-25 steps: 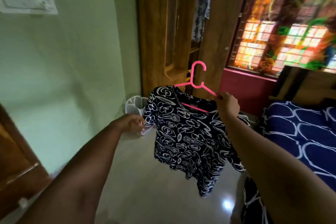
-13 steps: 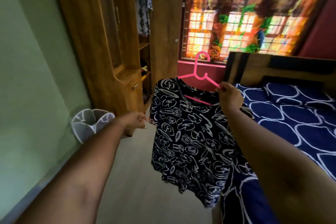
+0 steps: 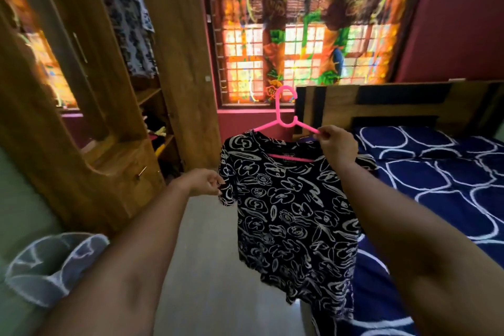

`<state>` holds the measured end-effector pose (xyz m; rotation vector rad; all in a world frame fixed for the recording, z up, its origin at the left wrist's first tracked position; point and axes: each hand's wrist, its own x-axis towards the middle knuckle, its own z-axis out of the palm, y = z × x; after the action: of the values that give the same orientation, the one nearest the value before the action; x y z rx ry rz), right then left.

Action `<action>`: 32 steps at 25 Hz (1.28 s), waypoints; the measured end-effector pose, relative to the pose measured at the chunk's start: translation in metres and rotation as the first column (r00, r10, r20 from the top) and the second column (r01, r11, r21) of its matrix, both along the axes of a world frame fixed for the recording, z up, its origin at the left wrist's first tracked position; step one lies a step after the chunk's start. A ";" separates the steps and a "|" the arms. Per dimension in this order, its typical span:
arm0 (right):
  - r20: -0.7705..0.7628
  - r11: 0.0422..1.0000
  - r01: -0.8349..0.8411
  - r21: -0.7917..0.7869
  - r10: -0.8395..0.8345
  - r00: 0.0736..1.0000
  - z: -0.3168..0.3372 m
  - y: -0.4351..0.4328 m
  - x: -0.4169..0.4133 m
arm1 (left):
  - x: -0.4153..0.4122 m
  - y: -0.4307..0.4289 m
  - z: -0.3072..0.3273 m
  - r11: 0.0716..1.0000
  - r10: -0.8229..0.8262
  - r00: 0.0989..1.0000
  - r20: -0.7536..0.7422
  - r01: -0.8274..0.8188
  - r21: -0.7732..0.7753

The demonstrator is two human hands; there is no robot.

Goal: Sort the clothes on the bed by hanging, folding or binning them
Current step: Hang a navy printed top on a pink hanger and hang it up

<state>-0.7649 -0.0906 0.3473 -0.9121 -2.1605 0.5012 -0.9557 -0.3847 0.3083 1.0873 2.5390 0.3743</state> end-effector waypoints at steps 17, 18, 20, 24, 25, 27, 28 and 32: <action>0.153 0.957 0.290 0.013 -0.288 0.945 0.028 0.237 -0.228 | -0.282 0.267 0.002 0.990 -0.119 0.992 0.048 0.114 0.082; 0.163 0.956 0.293 0.001 -0.289 0.943 0.032 0.247 -0.239 | -0.296 0.278 0.010 0.990 -0.122 0.991 0.047 0.118 0.081; 0.152 0.952 0.305 -0.022 -0.299 0.942 0.039 0.282 -0.286 | -0.348 0.309 0.023 0.988 -0.128 0.992 0.015 0.126 0.084; 0.105 0.943 0.325 -0.069 -0.317 0.943 0.040 0.339 -0.360 | -0.427 0.358 0.026 0.988 -0.139 0.990 -0.004 0.139 0.066; 0.097 0.941 0.328 -0.084 -0.320 0.943 0.037 0.351 -0.373 | -0.442 0.368 0.022 0.989 -0.131 0.991 -0.008 0.131 0.068; 0.080 0.941 0.322 -0.107 -0.315 0.946 0.029 0.382 -0.407 | -0.474 0.392 0.014 0.991 -0.108 0.994 -0.007 0.108 0.080; 0.081 0.943 0.310 -0.119 -0.302 0.950 0.026 0.398 -0.425 | -0.489 0.405 0.014 0.991 -0.098 0.995 -0.003 0.098 0.092; 0.091 0.971 0.213 -0.108 -0.203 0.975 0.028 0.466 -0.508 | -0.553 0.457 0.019 0.985 -0.049 0.998 -0.038 0.055 0.161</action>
<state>-1.2724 0.3755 0.3754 -1.2274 -2.0923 0.4977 -1.5088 0.0720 0.3269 1.2257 2.5395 0.5608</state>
